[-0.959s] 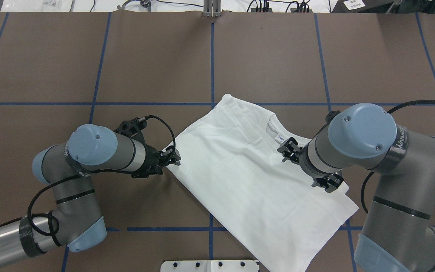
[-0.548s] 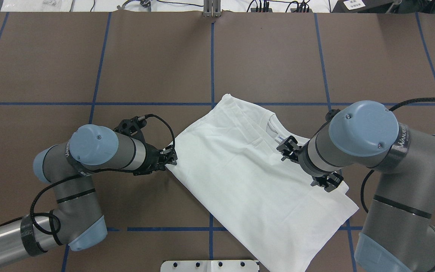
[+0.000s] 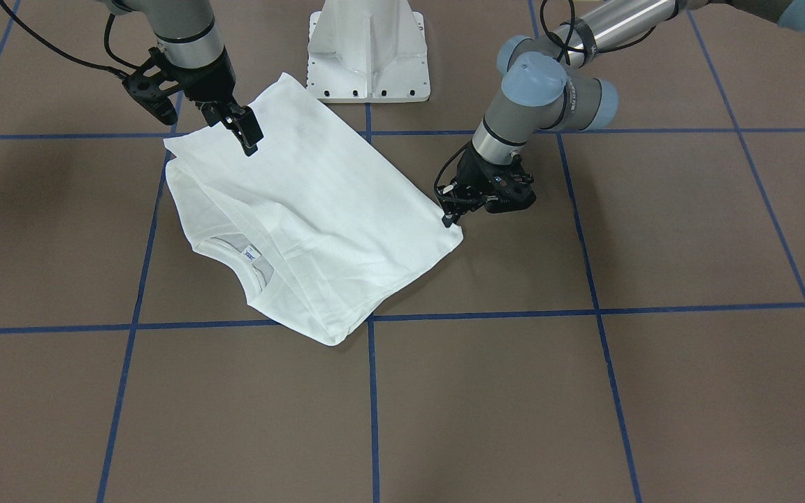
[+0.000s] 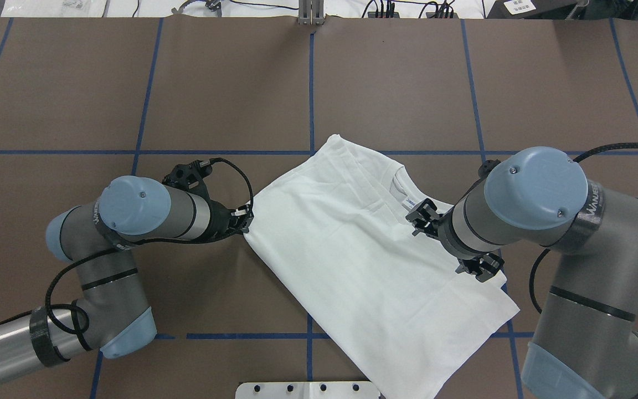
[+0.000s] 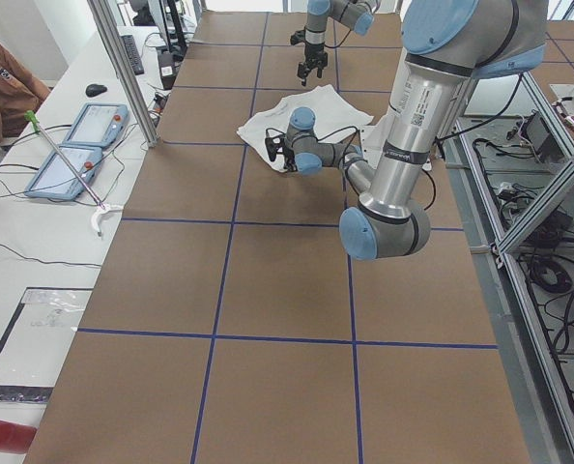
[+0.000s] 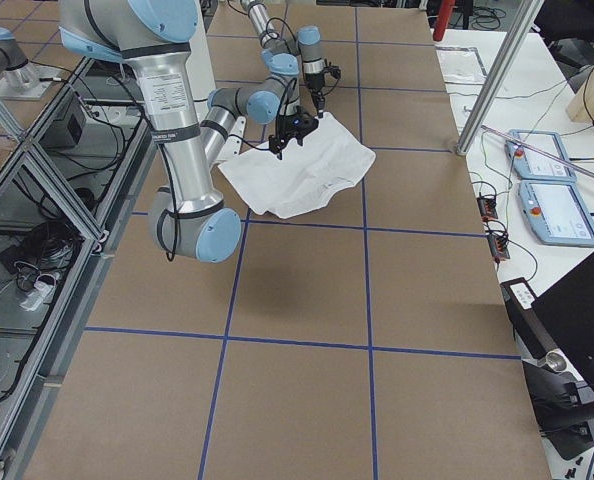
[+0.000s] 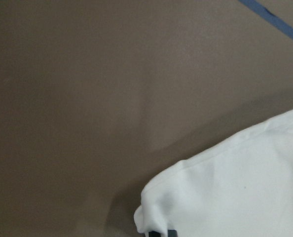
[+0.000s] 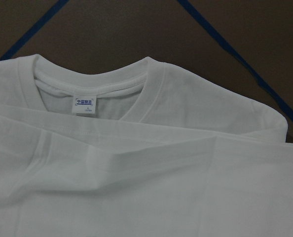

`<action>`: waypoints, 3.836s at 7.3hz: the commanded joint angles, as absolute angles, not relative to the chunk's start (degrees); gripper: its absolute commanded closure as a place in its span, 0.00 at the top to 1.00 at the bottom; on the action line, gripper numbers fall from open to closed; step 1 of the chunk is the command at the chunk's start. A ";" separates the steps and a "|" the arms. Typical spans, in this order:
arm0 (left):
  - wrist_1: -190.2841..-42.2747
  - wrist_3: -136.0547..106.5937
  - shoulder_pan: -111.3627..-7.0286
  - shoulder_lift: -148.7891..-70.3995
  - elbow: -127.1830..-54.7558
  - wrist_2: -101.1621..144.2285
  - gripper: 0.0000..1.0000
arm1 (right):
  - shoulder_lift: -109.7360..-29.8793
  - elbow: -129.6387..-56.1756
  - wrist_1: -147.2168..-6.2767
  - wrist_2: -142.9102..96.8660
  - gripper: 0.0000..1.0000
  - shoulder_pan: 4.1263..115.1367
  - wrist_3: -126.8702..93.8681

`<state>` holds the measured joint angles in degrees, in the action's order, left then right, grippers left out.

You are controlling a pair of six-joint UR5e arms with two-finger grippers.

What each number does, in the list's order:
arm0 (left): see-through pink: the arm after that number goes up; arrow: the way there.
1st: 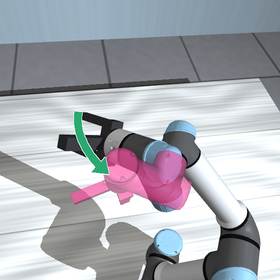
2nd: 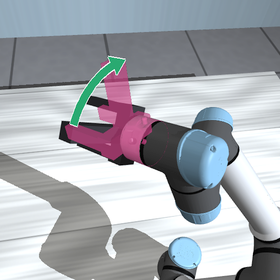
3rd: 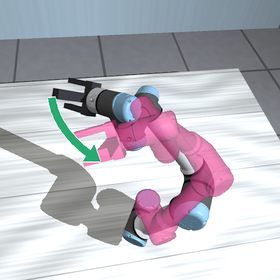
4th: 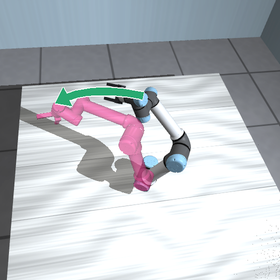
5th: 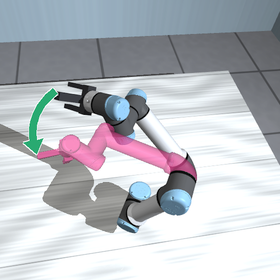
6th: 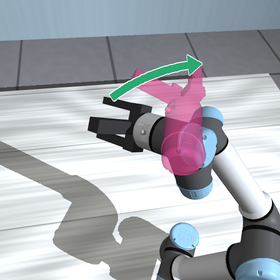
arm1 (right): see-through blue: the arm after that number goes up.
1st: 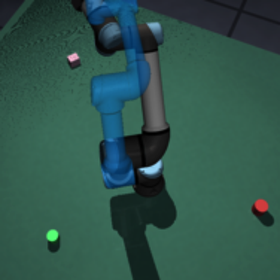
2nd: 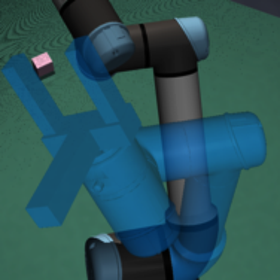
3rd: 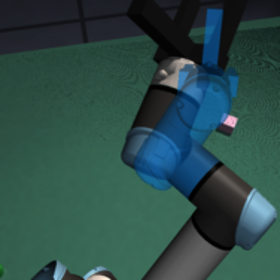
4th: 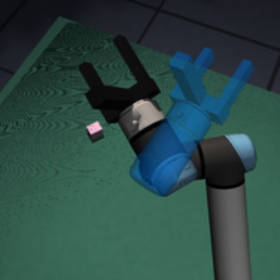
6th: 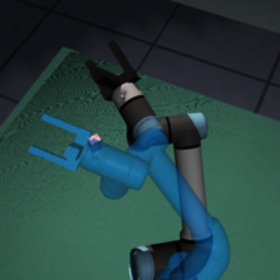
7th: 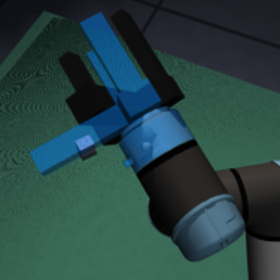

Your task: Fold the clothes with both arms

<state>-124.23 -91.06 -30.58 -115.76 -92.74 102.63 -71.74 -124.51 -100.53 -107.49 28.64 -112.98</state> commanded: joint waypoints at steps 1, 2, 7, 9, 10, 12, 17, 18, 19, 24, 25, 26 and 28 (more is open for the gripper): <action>-124.80 -85.88 -37.32 -122.65 -84.17 102.13 0.00 | -71.63 -124.02 -100.37 -107.06 1.00 27.96 -113.03; -125.76 -85.61 -40.14 -128.61 -77.59 102.13 0.00 | -71.28 -123.14 -98.80 -106.70 1.00 26.73 -113.03; -140.27 -80.69 -44.21 -140.54 -54.32 102.22 0.54 | -70.66 -119.81 -96.42 -102.41 1.00 23.74 -112.94; -140.01 -81.03 -44.38 -140.36 -56.67 102.48 0.59 | -70.31 -116.99 -92.48 -97.14 1.00 20.58 -113.38; -139.92 -81.04 -44.30 -140.01 -56.86 102.48 0.60 | -70.66 -116.98 -92.46 -96.34 1.00 20.39 -113.38; -139.83 -81.12 -44.38 -139.92 -57.04 102.39 0.61 | -71.19 -115.41 -92.37 -91.35 1.00 16.63 -115.12; -139.75 -81.04 -44.30 -139.39 -56.95 102.39 0.61 | -70.67 -112.42 -91.93 -88.16 1.00 13.10 -121.80; -139.75 -81.04 -44.30 -139.31 -56.95 102.39 0.61 | -70.75 -112.15 -90.89 -88.07 1.00 13.18 -122.25; -139.92 -81.04 -44.21 -138.52 -57.04 102.39 0.61 | -70.75 -111.45 -90.01 -87.89 0.94 13.27 -122.34; -139.92 -80.86 -44.21 -137.11 -57.48 102.39 0.61 | -70.05 -111.88 -90.00 -87.28 0.00 14.77 -122.17; -139.83 -80.86 -44.21 -137.11 -57.92 102.48 0.61 | -70.14 -112.75 -90.00 -87.45 0.00 14.85 -122.25; -139.66 -80.95 -44.21 -136.94 -59.05 102.48 0.61 | -70.66 -114.85 -90.44 -87.54 0.00 14.94 -122.60; -137.83 -81.65 -43.34 -130.74 -70.77 106.92 0.61 | -71.63 -116.71 -90.88 -87.54 0.00 11.18 -125.24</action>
